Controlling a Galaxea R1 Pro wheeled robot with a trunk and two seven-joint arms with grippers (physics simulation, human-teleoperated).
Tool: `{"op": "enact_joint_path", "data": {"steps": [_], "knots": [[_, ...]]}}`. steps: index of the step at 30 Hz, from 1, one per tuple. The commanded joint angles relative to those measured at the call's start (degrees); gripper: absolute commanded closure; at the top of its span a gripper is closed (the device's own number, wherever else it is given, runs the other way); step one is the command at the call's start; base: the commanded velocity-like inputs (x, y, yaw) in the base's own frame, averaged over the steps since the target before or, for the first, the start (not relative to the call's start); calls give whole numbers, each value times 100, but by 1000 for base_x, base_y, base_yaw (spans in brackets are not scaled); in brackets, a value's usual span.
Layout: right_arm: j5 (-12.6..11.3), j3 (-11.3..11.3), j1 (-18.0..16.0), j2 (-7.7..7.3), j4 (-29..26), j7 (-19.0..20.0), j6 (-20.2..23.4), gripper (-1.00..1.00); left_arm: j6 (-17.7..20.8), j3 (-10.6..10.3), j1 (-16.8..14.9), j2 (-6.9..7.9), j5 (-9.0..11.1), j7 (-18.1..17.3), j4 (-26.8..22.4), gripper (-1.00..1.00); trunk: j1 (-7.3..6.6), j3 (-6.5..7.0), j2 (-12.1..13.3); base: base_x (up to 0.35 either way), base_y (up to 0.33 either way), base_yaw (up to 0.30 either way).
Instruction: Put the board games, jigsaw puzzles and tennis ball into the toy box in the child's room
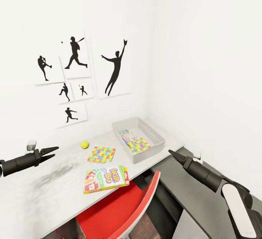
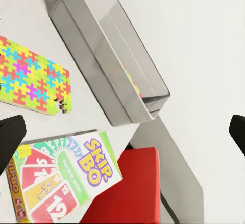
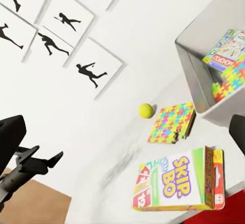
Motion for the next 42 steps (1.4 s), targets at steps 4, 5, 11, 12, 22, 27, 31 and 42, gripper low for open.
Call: {"op": "enact_joint_path", "data": {"steps": [4,5,11,12,22,27,31,42], "knots": [[-3,41,-6,1,-5,-59,37,-100,58,8,-6,-1,-16,-27,1,-100,1,-11,-10,-103,55,0],[-3,82,-6,1,-10,-120,37,-100,59,8,-6,-1,-16,-27,1,-100,1,-11,-10,-35,105,0],[-6,196,-6,1,-24,-488,47,-100,59,7,-6,-1,-16,-29,1,-100,1,-11,-10,-48,181,0],[-7,200,-6,1,-25,-516,48,-100,58,7,-6,-1,-16,-29,1,-100,1,-11,-10,-28,108,0],[-7,214,-4,1,-44,-639,48,-100,49,7,-6,-1,-16,-29,1,-100,1,-11,-10,-5,20,0],[-10,215,-2,1,-45,-643,46,-100,17,7,-6,-1,-16,-41,1,-100,1,-11,-10,-7,1,0],[-11,215,-2,1,-45,-644,46,-100,11,7,-6,-1,-16,-48,1,-100,1,-11,-10,-81,0,0],[-11,259,-4,3,-46,-649,46,-100,9,7,-6,-1,-16,-57,1,-100,1,-11,-10,-217,36,0]]}}
